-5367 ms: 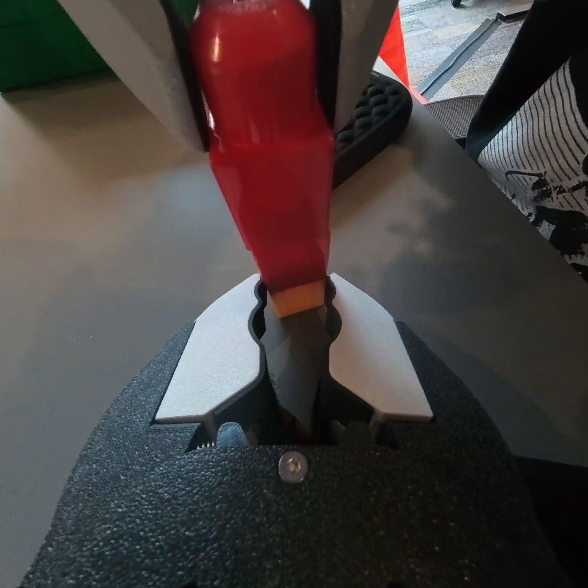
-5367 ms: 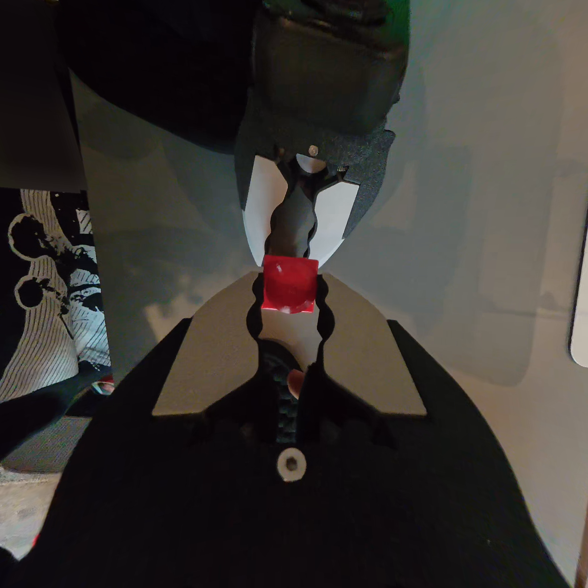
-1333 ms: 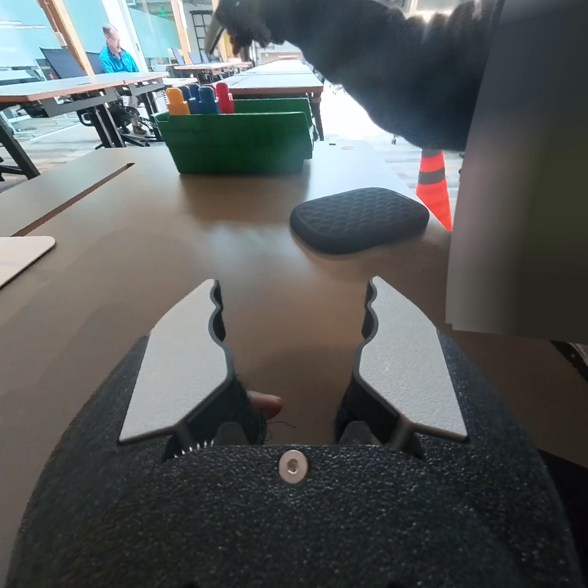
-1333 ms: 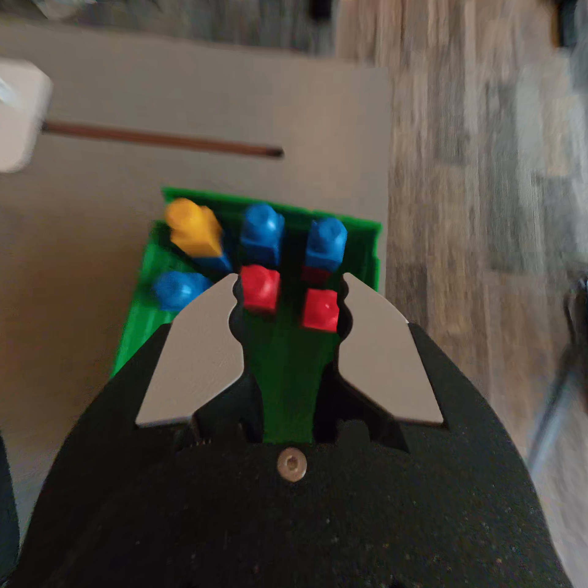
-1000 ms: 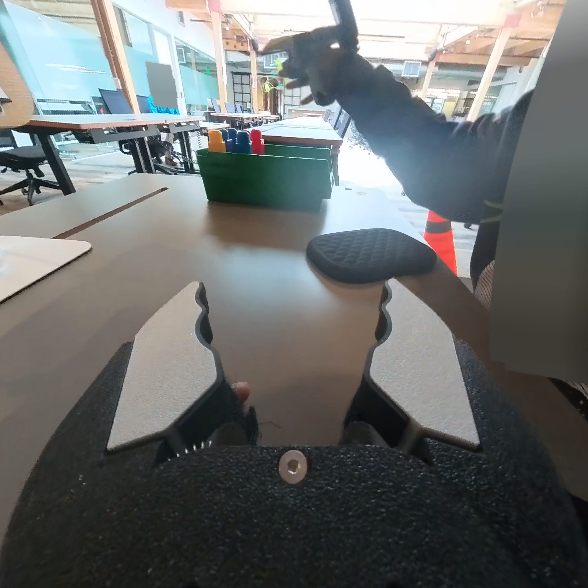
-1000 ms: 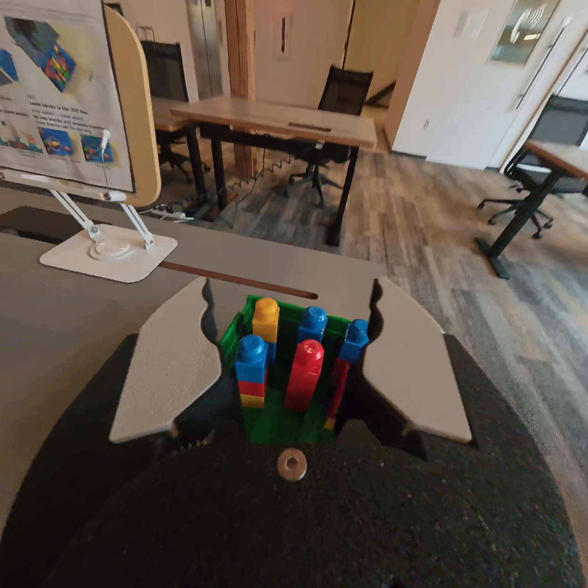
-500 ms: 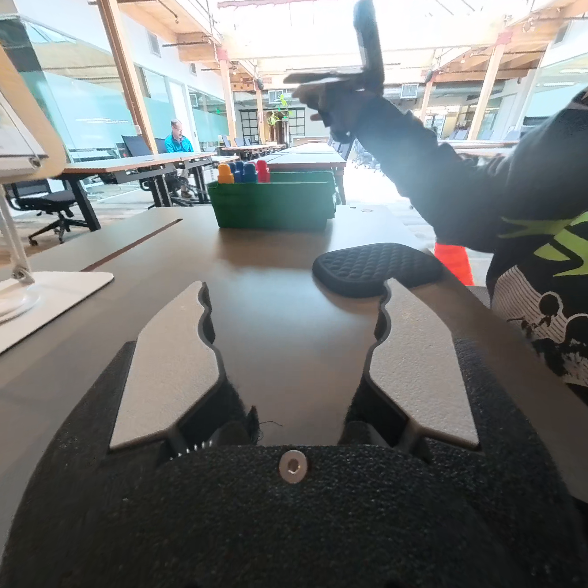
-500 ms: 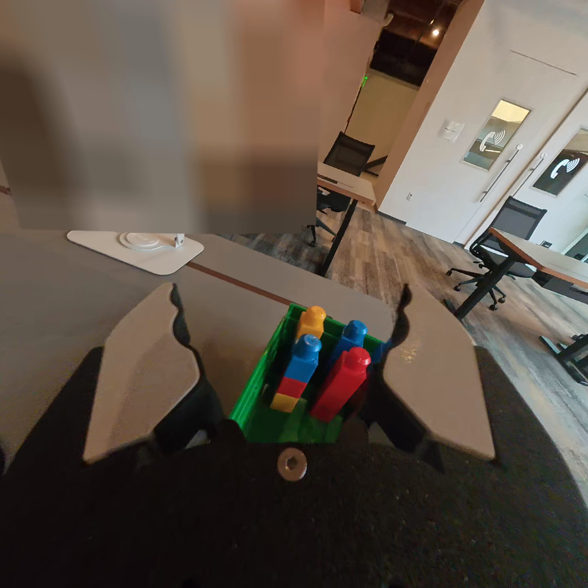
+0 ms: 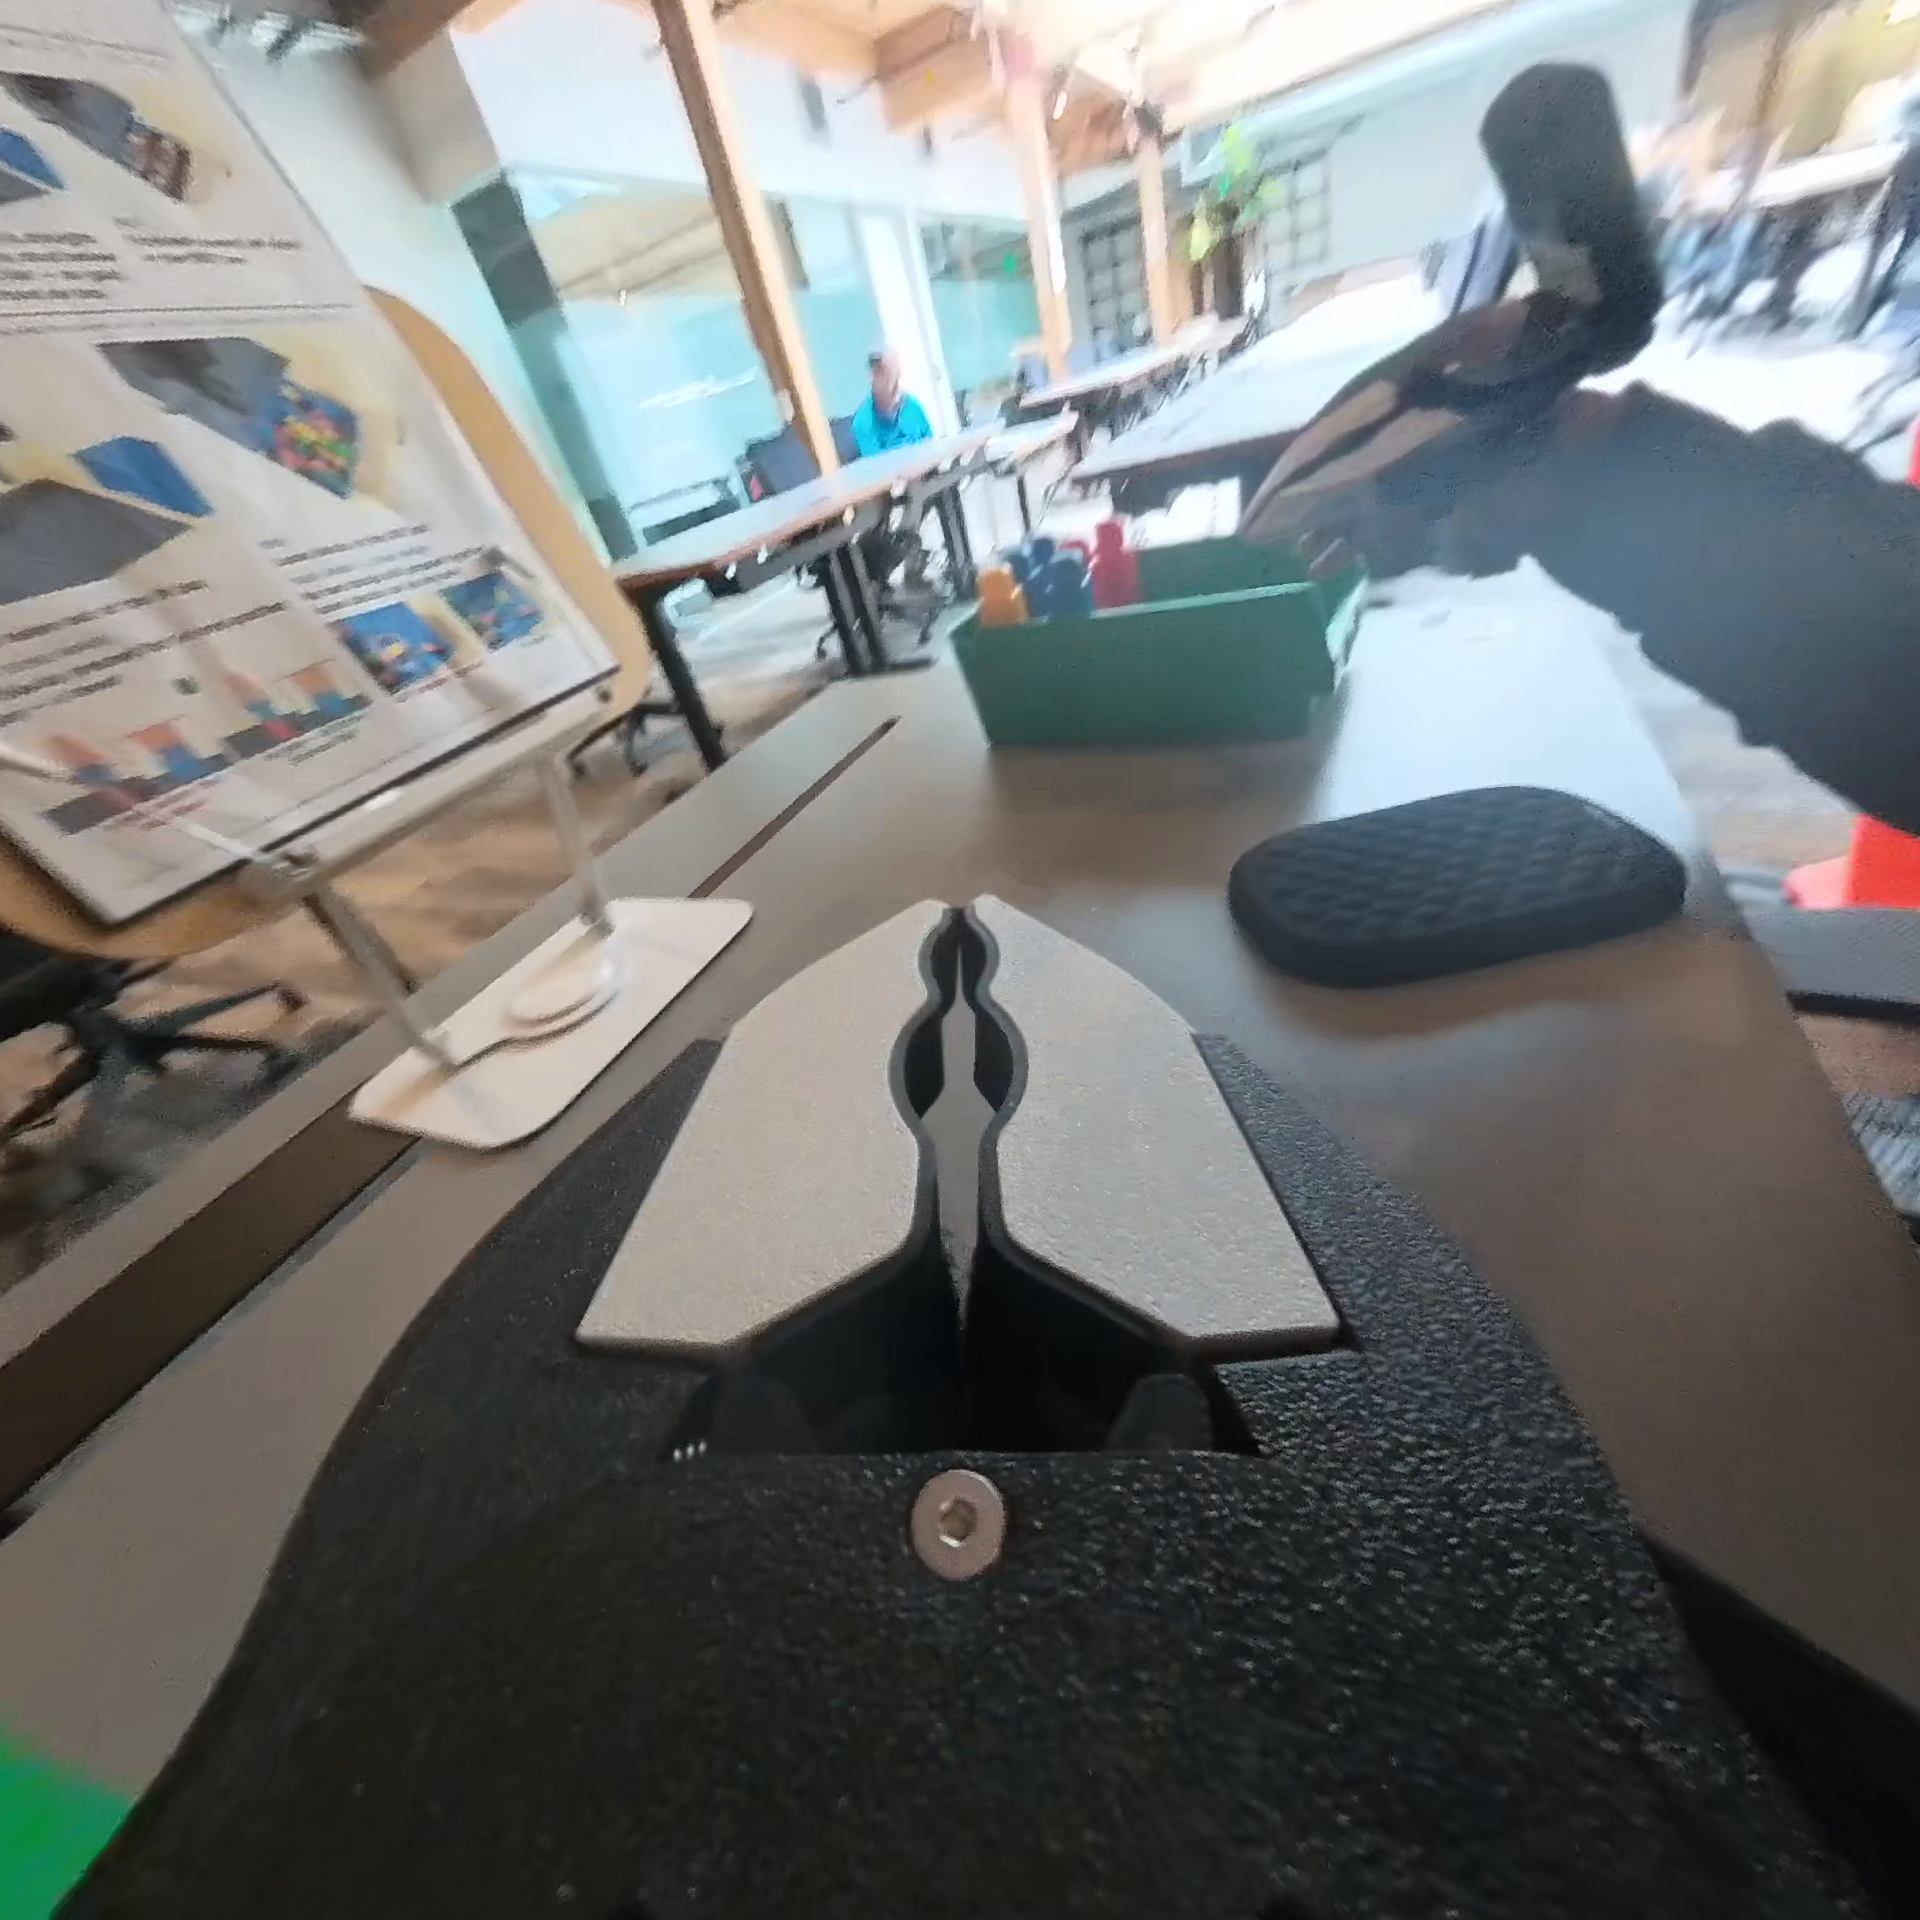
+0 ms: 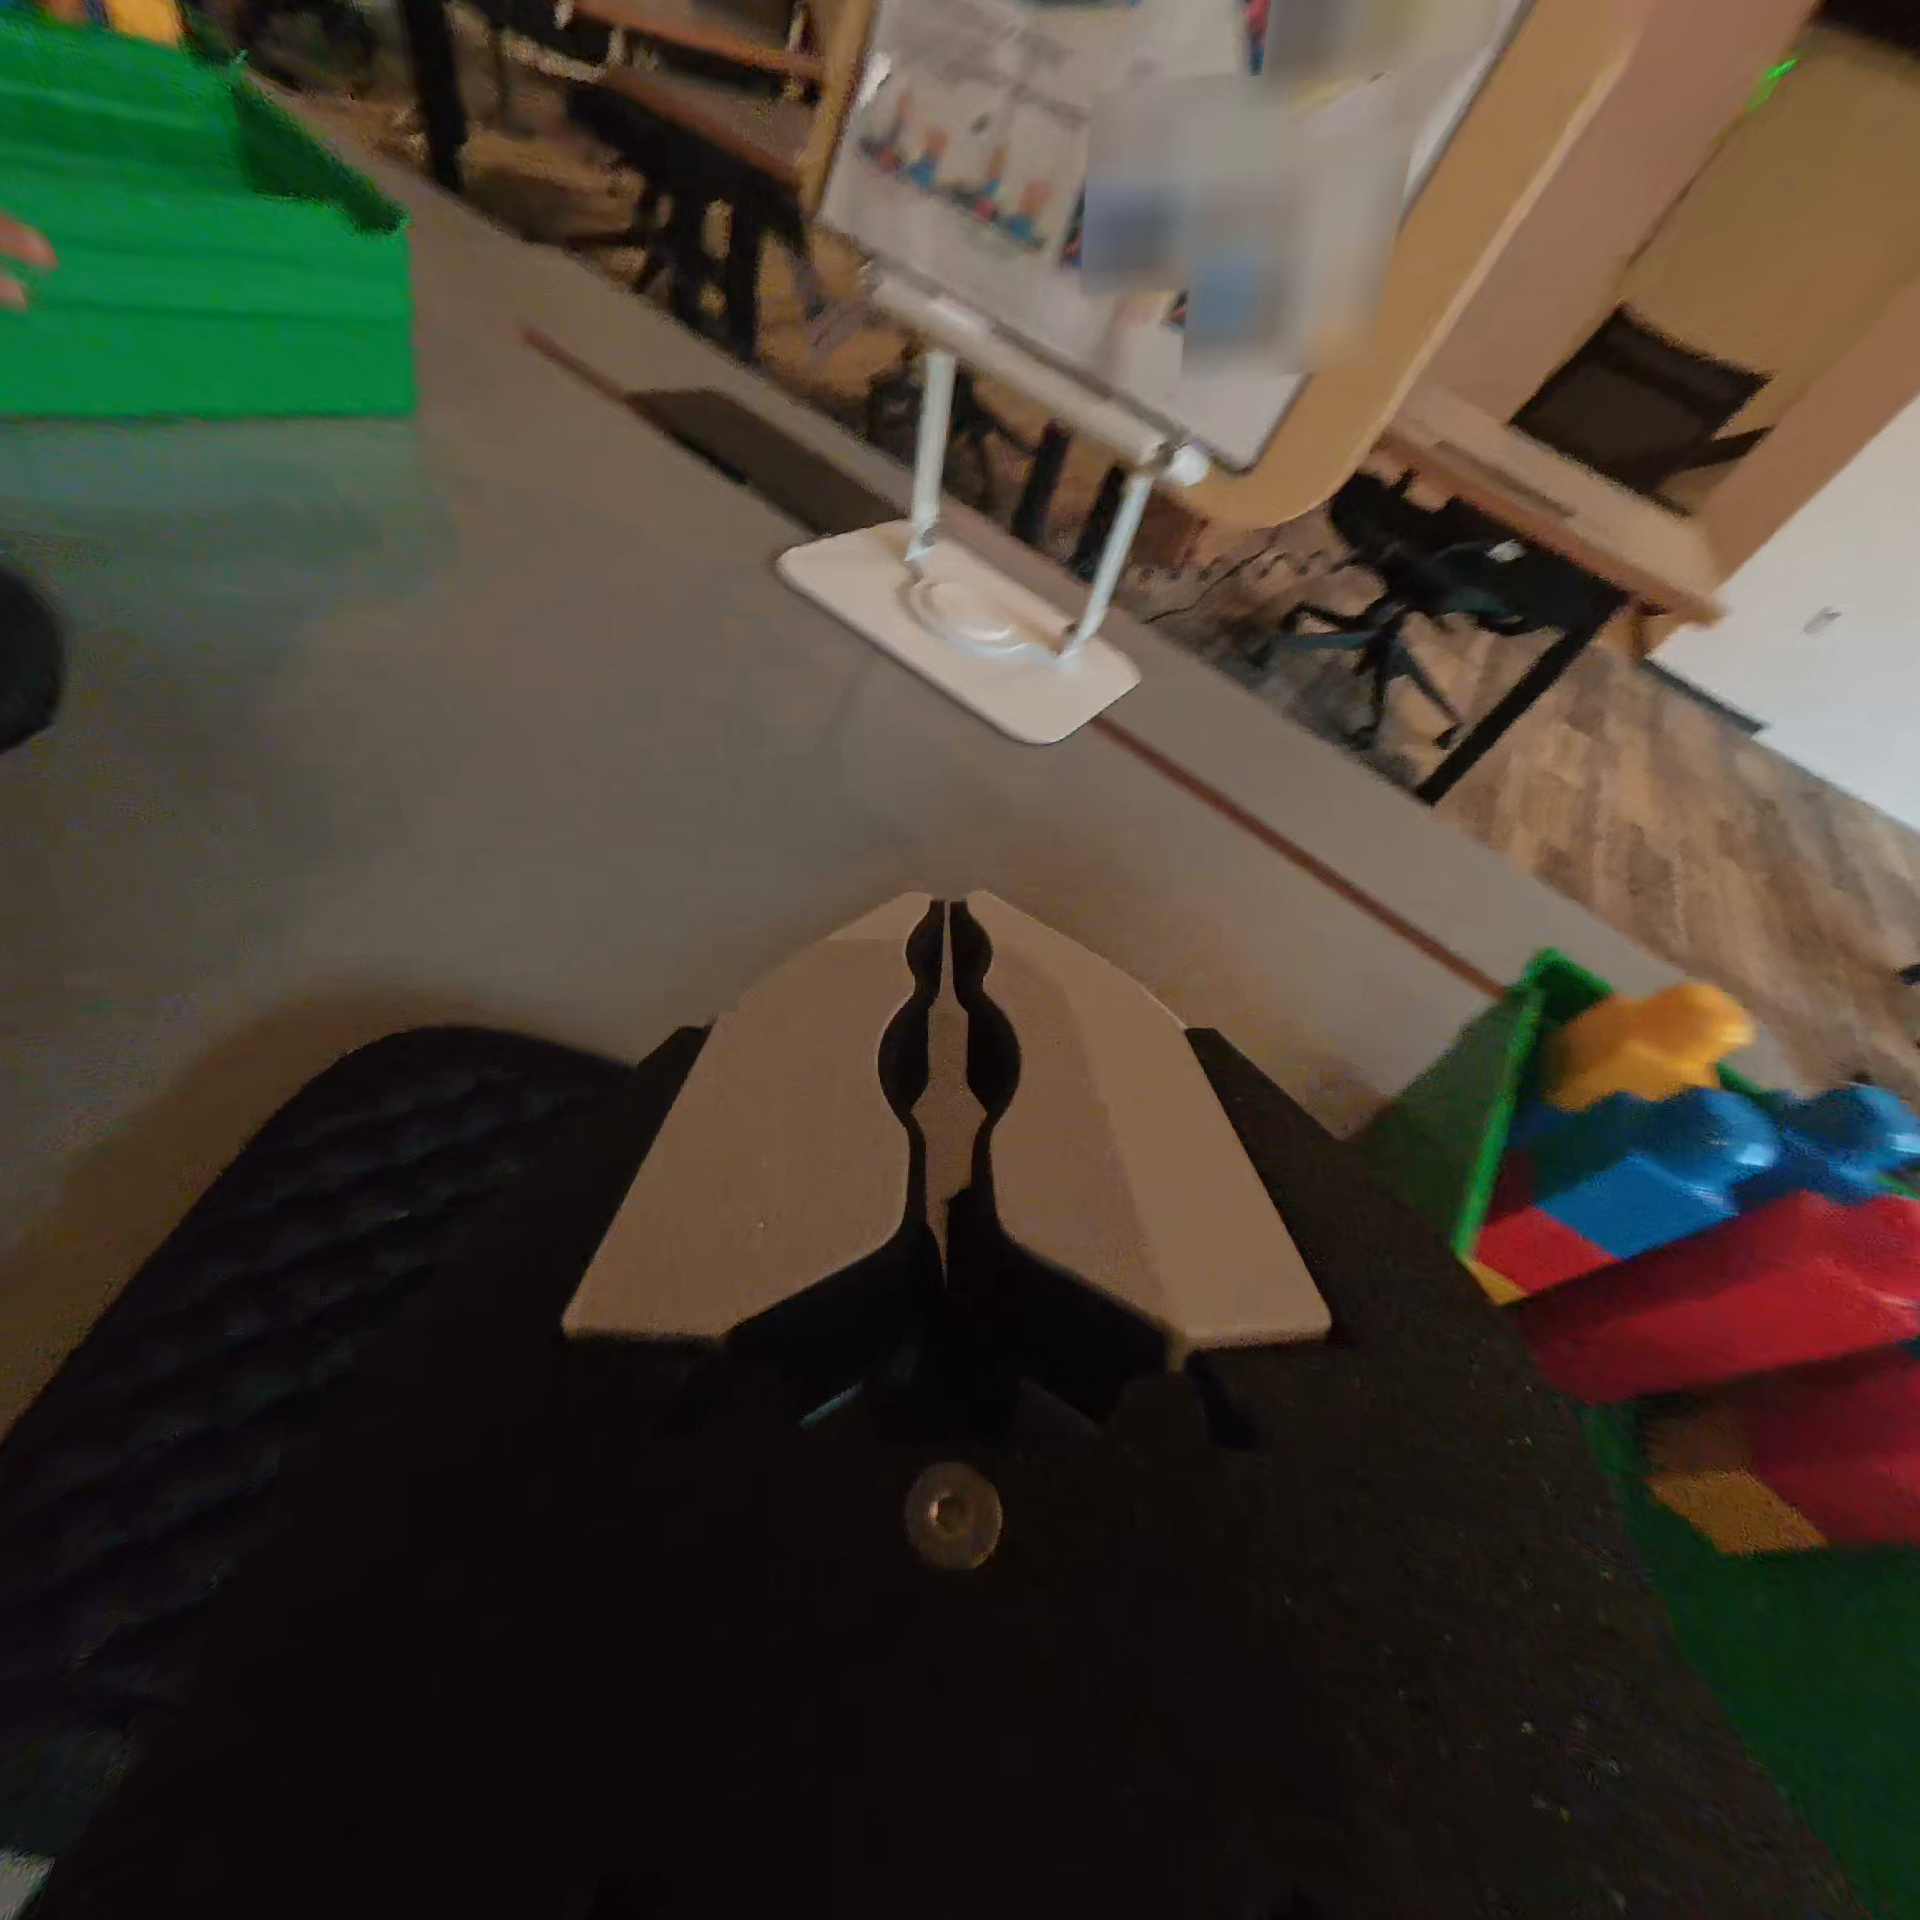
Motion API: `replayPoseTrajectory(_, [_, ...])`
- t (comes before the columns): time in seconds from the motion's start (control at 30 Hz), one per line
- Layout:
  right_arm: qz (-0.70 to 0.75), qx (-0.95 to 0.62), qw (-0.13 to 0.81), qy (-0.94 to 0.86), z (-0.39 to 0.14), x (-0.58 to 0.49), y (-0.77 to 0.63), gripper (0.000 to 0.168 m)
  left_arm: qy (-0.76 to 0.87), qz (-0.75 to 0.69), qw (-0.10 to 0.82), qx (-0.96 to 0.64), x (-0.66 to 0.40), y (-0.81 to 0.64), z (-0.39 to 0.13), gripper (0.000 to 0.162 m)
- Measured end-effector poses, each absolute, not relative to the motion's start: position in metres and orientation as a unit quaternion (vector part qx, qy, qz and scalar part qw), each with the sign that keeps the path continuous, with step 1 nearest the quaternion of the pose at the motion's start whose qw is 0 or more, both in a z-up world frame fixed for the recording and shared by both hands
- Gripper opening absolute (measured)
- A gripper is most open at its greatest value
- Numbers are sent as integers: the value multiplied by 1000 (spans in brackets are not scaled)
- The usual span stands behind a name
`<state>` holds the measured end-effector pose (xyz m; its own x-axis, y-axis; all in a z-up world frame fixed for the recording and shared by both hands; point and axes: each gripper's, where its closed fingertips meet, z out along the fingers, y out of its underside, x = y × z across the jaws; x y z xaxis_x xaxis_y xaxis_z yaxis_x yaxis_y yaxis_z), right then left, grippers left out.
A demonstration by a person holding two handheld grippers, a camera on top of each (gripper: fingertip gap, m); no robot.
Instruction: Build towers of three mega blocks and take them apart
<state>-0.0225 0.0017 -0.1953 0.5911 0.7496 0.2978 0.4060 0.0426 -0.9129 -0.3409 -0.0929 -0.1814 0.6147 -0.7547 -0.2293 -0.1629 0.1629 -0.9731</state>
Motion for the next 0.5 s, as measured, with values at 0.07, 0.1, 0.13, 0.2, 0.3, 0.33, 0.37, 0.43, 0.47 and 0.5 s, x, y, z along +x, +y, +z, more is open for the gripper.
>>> replayPoseTrajectory(0.07, [162,-682,548,-456,-215,-37,-11,1,380,-181,647,-637,-361,-101,-172,0])
replayPoseTrajectory(0.1, [171,-686,529,-469,-225,-43,-17,1,379,-160,637,-652,-374,-105,-167,0])
replayPoseTrajectory(0.13, [178,-690,513,-479,-233,-47,-22,1,379,-139,627,-666,-388,-110,-162,0])
replayPoseTrajectory(0.2, [187,-692,497,-489,-245,-53,-28,1,389,-94,603,-690,-420,-120,-154,0])
replayPoseTrajectory(0.3, [203,-694,478,-498,-256,-57,-36,2,413,-33,532,-739,-473,-133,-156,7])
replayPoseTrajectory(0.33, [205,-694,475,-501,-258,-59,-38,2,423,-16,501,-755,-492,-138,-161,17])
replayPoseTrajectory(0.37, [208,-693,471,-504,-260,-60,-40,2,437,0,467,-769,-510,-142,-168,27])
replayPoseTrajectory(0.43, [212,-693,464,-510,-264,-62,-45,3,448,32,414,-792,-545,-147,-181,43])
replayPoseTrajectory(0.47, [213,-693,462,-511,-265,-62,-47,5,458,34,385,-800,-558,-150,-190,49])
replayPoseTrajectory(0.5, [214,-693,458,-514,-267,-63,-48,6,466,34,357,-809,-569,-152,-200,54])
